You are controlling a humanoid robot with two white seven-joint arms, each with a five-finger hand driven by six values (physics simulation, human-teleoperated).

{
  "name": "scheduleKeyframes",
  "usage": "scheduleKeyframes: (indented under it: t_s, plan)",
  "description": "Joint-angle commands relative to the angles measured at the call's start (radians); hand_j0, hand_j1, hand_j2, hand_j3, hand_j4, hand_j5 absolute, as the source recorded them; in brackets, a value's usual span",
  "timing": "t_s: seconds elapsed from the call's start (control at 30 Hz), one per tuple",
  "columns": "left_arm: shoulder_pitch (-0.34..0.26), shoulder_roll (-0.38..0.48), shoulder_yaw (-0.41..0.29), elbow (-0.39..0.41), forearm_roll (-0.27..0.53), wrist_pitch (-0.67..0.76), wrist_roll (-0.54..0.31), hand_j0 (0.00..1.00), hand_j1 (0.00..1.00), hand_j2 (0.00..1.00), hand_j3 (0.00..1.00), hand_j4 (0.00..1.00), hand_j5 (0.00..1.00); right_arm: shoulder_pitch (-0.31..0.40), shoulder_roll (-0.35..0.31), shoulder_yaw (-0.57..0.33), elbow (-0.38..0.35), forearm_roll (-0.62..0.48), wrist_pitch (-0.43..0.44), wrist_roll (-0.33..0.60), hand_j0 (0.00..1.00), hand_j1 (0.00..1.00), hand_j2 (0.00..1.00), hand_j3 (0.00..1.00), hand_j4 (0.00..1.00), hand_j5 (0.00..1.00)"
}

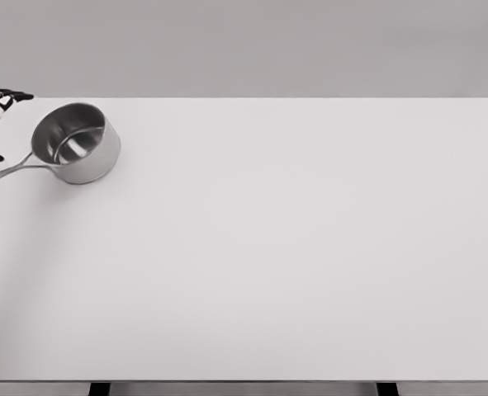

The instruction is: Rotate pot handle

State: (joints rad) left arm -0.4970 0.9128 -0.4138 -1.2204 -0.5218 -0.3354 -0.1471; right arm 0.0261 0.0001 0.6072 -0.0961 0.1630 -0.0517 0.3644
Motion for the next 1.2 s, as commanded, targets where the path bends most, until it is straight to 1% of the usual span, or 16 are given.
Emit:
scheduleKeyframes:
  t_s: [0.0, 0.07, 0.1, 0.17, 0.2, 0.27, 0.33, 0.43, 0.5, 0.53, 0.57, 0.6, 0.73, 0.9, 1.0, 1.17]
  plan:
    - [0.0, 0.044, 0.004, -0.019, 0.06, -0.033, 0.0, 1.0, 1.0, 1.0, 1.0, 1.0, 1.0, -0.002, 0.0, 0.0, -0.001, 0.0, 0.0, 0.001, 1.0, 1.0, 1.0, 1.0, 1.0, 1.0]
    - [0.002, 0.083, 0.009, -0.025, 0.129, -0.123, -0.008, 1.0, 1.0, 1.0, 1.0, 1.0, 1.0, 0.0, 0.0, 0.0, 0.001, 0.0, 0.001, 0.001, 1.0, 1.0, 1.0, 1.0, 1.0, 1.0]
    - [0.0, 0.106, 0.01, -0.027, 0.184, -0.169, -0.009, 1.0, 1.0, 1.0, 1.0, 1.0, 1.0, 0.0, 0.0, 0.0, -0.001, 0.0, 0.0, 0.001, 1.0, 1.0, 1.0, 1.0, 1.0, 1.0]
    - [0.003, 0.113, 0.017, -0.054, 0.22, -0.211, -0.012, 1.0, 1.0, 1.0, 1.0, 1.0, 1.0, 0.0, 0.0, 0.0, -0.001, 0.0, 0.0, 0.001, 1.0, 1.0, 1.0, 1.0, 1.0, 1.0]
    - [0.009, 0.115, 0.017, -0.077, 0.221, -0.231, -0.019, 1.0, 1.0, 1.0, 1.0, 1.0, 1.0, 0.0, 0.0, 0.0, -0.001, 0.0, 0.0, -0.001, 1.0, 1.0, 1.0, 1.0, 1.0, 1.0]
    - [0.017, 0.11, 0.009, -0.084, 0.221, -0.266, -0.046, 1.0, 1.0, 1.0, 1.0, 1.0, 1.0, 0.0, 0.0, 0.0, -0.001, 0.0, 0.0, 0.001, 1.0, 1.0, 1.0, 1.0, 1.0, 1.0]
    - [0.058, 0.11, 0.009, -0.082, 0.22, -0.276, -0.052, 1.0, 1.0, 1.0, 1.0, 1.0, 1.0, 0.0, 0.0, 0.0, 0.001, 0.0, 0.0, -0.001, 1.0, 1.0, 1.0, 1.0, 1.0, 1.0]
    - [0.08, 0.109, 0.006, -0.068, 0.21, -0.269, -0.043, 1.0, 1.0, 1.0, 1.0, 1.0, 1.0, 0.0, 0.0, 0.0, 0.001, 0.0, 0.0, 0.001, 1.0, 1.0, 1.0, 1.0, 1.0, 1.0]
    - [0.089, 0.107, 0.004, -0.039, 0.207, -0.261, -0.038, 1.0, 1.0, 1.0, 1.0, 1.0, 1.0, 0.0, 0.0, 0.0, -0.001, 0.0, 0.0, 0.001, 1.0, 1.0, 1.0, 1.0, 1.0, 1.0]
    - [0.089, 0.106, 0.004, -0.033, 0.194, -0.255, -0.038, 1.0, 1.0, 1.0, 1.0, 1.0, 1.0, 0.0, 0.0, 0.0, 0.001, 0.0, 0.0, 0.001, 1.0, 1.0, 1.0, 1.0, 1.0, 1.0]
    - [0.089, 0.1, 0.004, -0.033, 0.146, -0.231, -0.035, 1.0, 1.0, 1.0, 1.0, 1.0, 1.0, 0.0, 0.0, 0.0, -0.001, 0.0, 0.0, 0.001, 1.0, 1.0, 1.0, 1.0, 1.0, 1.0]
    - [0.089, 0.098, 0.001, -0.033, 0.131, -0.208, -0.034, 1.0, 1.0, 1.0, 1.0, 1.0, 1.0, 0.0, 0.0, 0.0, -0.001, 0.0, 0.0, 0.001, 1.0, 1.0, 1.0, 1.0, 1.0, 1.0]
    - [0.084, 0.046, -0.003, -0.03, 0.04, -0.07, -0.014, 1.0, 1.0, 1.0, 1.0, 1.0, 1.0, 0.0, 0.0, 0.0, -0.001, 0.0, 0.0, 0.001, 1.0, 1.0, 1.0, 1.0, 1.0, 1.0]
    - [0.081, 0.011, -0.01, -0.03, -0.018, 0.041, -0.012, 1.0, 1.0, 1.0, 1.0, 1.0, 1.0, 0.0, 0.0, 0.0, 0.001, 0.0, 0.001, 0.001, 1.0, 1.0, 1.0, 1.0, 1.0, 1.0]
    - [0.08, 0.009, -0.016, -0.03, -0.03, 0.075, -0.005, 1.0, 1.0, 1.0, 1.0, 1.0, 1.0, 0.0, 0.0, 0.0, -0.001, 0.0, 0.0, 0.001, 1.0, 1.0, 1.0, 1.0, 1.0, 1.0]
    - [0.072, -0.006, -0.033, -0.03, -0.079, 0.183, 0.054, 1.0, 1.0, 1.0, 1.0, 1.0, 1.0, 0.0, 0.0, 0.0, -0.001, 0.0, 0.0, 0.001, 1.0, 1.0, 1.0, 1.0, 1.0, 1.0]
